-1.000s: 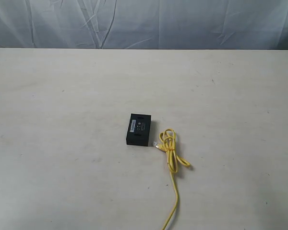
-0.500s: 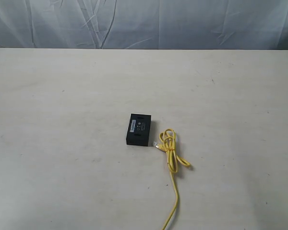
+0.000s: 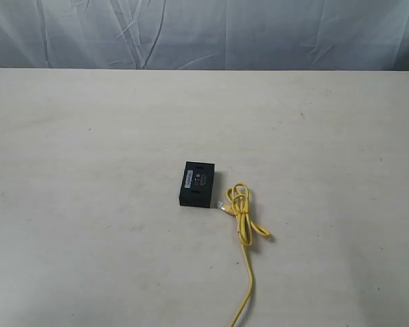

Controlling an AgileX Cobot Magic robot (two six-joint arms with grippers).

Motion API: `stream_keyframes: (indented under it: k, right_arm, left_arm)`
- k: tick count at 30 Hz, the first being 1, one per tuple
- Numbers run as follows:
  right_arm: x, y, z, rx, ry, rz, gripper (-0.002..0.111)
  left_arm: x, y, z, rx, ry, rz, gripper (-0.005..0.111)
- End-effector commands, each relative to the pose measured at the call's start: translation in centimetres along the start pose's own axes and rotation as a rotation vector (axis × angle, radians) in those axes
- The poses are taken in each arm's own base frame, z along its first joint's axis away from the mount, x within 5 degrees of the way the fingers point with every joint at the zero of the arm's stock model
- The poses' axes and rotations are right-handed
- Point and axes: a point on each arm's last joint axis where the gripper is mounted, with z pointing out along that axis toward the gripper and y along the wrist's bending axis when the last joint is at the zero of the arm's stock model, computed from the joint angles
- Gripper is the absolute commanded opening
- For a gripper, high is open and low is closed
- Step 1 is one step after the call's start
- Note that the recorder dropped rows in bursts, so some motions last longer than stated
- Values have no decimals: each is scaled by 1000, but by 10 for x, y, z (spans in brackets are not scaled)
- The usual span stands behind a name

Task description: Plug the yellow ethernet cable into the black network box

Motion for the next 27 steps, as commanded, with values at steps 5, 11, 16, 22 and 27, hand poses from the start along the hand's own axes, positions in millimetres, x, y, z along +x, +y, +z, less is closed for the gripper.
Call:
stream_keyframes:
  k: [5,11,16,22,27]
  right_arm:
    - [-33,-4,17,-9,269,-98,-1]
    - [-32,-2,38,-31,509,-4,-1]
    - [-14,2,51,-74,757,39,-1]
    - [-3,24,65,-338,949,62,-1]
    - [5,42,78,-581,1051,121,-1]
  left_arm:
    - [0,0,0,-2,-14,-4,0]
    - [0,0,0,-2,-14,-4,0]
    - [0,0,0,-2,-14,-4,0]
    - [0,0,0,-2,-14,-4,0]
    - [0,0,0,-2,-14,-4,0]
